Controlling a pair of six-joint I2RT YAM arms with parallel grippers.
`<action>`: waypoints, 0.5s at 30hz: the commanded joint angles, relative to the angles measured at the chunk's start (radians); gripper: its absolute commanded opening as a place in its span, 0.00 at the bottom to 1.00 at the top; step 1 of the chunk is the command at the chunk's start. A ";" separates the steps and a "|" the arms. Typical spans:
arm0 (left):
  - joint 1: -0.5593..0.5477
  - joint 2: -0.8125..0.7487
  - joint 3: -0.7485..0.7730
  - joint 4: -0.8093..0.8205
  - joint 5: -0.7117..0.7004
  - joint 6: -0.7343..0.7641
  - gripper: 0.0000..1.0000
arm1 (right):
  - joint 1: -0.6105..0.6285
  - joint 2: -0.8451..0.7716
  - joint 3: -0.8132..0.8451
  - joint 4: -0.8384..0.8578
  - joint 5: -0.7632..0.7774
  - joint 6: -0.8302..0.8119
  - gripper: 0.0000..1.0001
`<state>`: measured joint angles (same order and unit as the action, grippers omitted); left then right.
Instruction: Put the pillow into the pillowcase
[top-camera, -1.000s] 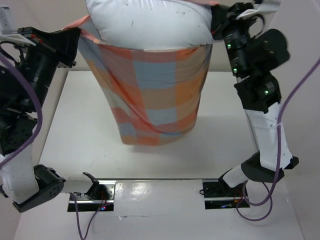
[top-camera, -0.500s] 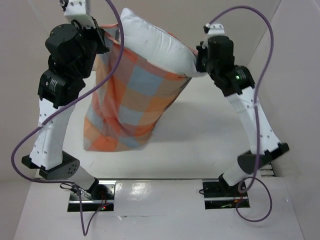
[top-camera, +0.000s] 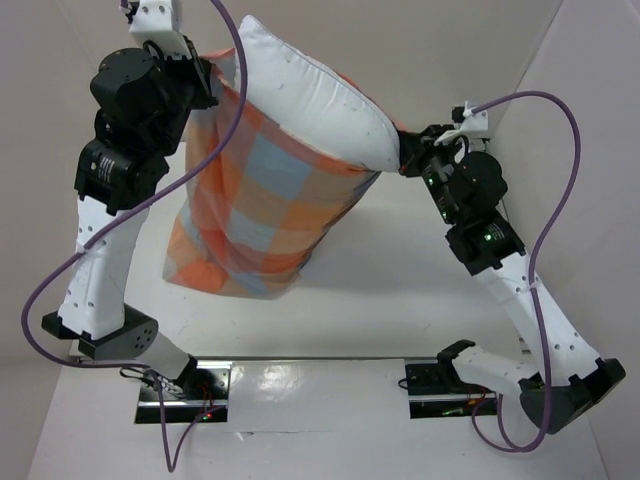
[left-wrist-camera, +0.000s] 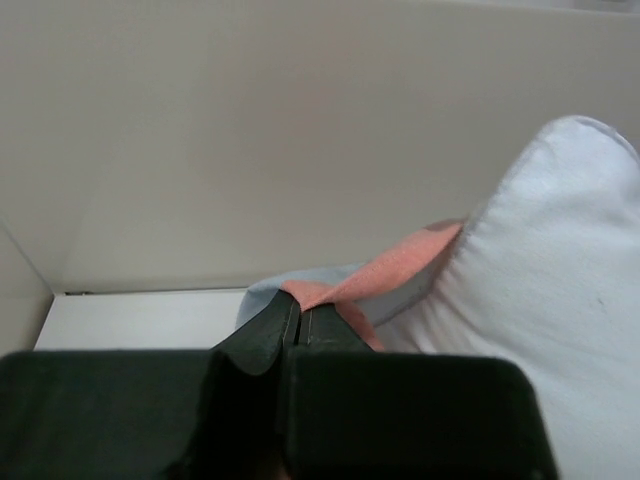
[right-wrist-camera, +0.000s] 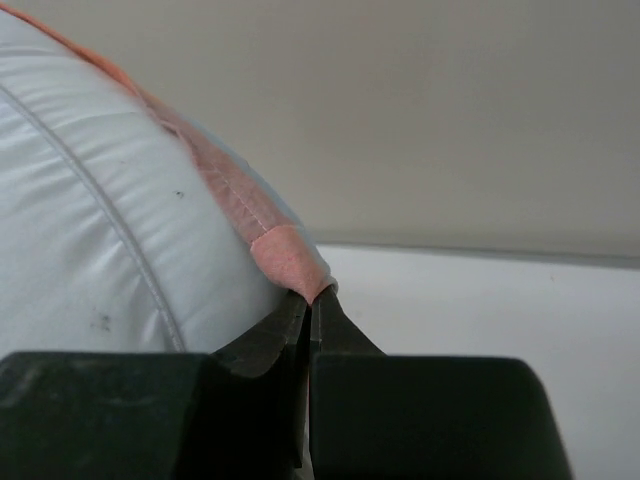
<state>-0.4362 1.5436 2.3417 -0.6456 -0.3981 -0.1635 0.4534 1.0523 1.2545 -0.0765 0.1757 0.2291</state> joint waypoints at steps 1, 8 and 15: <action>0.007 -0.004 0.036 0.047 -0.021 0.011 0.00 | -0.001 0.020 0.054 0.317 -0.031 -0.036 0.00; 0.206 0.007 -0.018 0.047 0.219 -0.130 0.00 | -0.001 0.201 0.379 0.213 -0.139 -0.206 0.00; 0.497 0.115 0.140 0.124 1.000 -0.380 0.00 | -0.001 0.627 1.288 -0.077 -0.079 -0.332 0.00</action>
<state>-0.0200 1.6405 2.3772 -0.6434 0.1875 -0.3859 0.4625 1.6073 2.1517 -0.1986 0.0605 0.0013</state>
